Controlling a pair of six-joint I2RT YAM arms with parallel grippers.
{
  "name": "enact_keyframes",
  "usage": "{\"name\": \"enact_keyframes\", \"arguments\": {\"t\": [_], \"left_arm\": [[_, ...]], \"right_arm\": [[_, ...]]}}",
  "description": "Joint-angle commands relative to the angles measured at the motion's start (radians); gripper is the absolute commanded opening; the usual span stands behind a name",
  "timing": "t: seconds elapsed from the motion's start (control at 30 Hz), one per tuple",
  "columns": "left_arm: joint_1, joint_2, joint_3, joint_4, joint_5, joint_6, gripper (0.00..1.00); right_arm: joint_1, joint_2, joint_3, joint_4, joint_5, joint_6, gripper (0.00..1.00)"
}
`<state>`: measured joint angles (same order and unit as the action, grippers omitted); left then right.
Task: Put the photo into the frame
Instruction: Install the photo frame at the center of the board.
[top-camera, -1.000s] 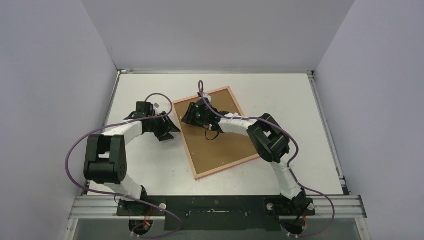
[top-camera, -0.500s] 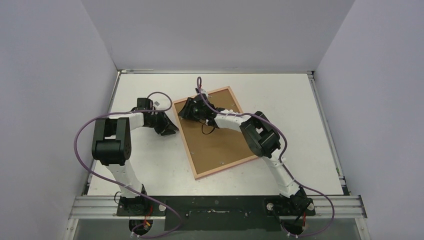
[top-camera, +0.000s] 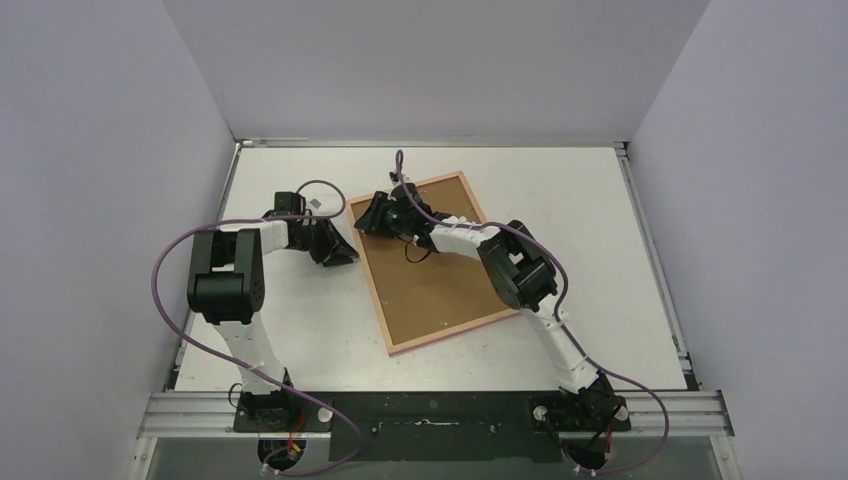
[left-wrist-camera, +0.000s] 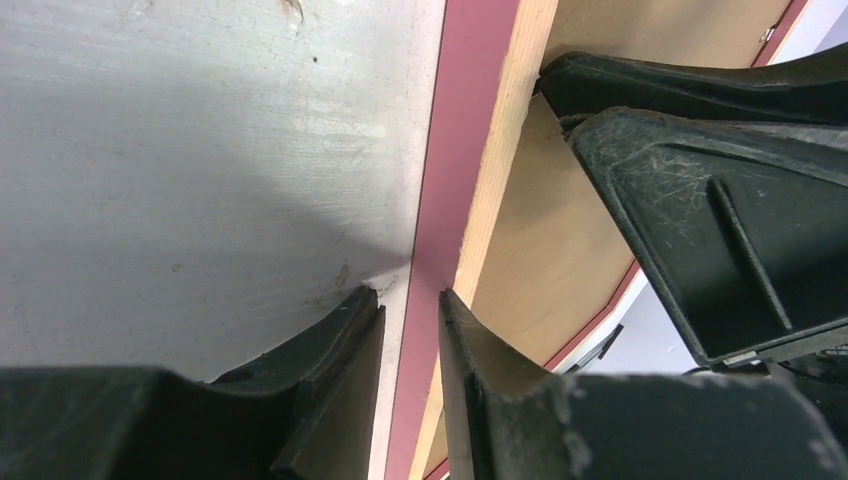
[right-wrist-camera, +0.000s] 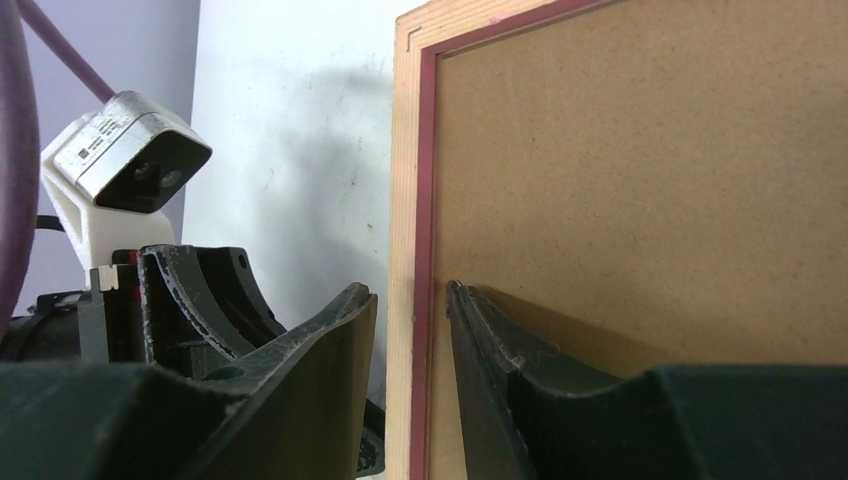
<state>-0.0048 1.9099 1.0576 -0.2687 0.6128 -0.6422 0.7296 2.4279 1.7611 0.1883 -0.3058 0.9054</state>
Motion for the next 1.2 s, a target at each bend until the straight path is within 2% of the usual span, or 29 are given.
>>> {"name": "enact_keyframes", "arguments": {"t": [0.0, 0.3, 0.63, 0.87, 1.03, 1.17], "left_arm": [[-0.003, 0.027, 0.041, 0.027, 0.004, 0.02, 0.26], [-0.003, 0.036, 0.049, 0.009, 0.011, 0.022, 0.26], [-0.005, 0.05, 0.065, -0.005, 0.015, 0.023, 0.26], [-0.005, 0.054, 0.078, -0.028, 0.01, 0.032, 0.26], [-0.004, 0.047, 0.076, -0.033, 0.005, 0.034, 0.26], [-0.004, 0.031, 0.076, -0.041, 0.001, 0.034, 0.26]], "right_arm": [[0.011, 0.05, 0.019, 0.012, -0.107, -0.02, 0.35], [0.004, 0.087, 0.032, 0.007, -0.253, -0.065, 0.31], [0.002, 0.125, 0.084, -0.133, -0.381, -0.223, 0.28], [0.004, 0.138, 0.13, -0.263, -0.4, -0.326, 0.27], [-0.003, 0.095, 0.122, -0.228, -0.364, -0.291, 0.27], [-0.019, 0.031, 0.102, -0.1, -0.314, -0.175, 0.29]]}}
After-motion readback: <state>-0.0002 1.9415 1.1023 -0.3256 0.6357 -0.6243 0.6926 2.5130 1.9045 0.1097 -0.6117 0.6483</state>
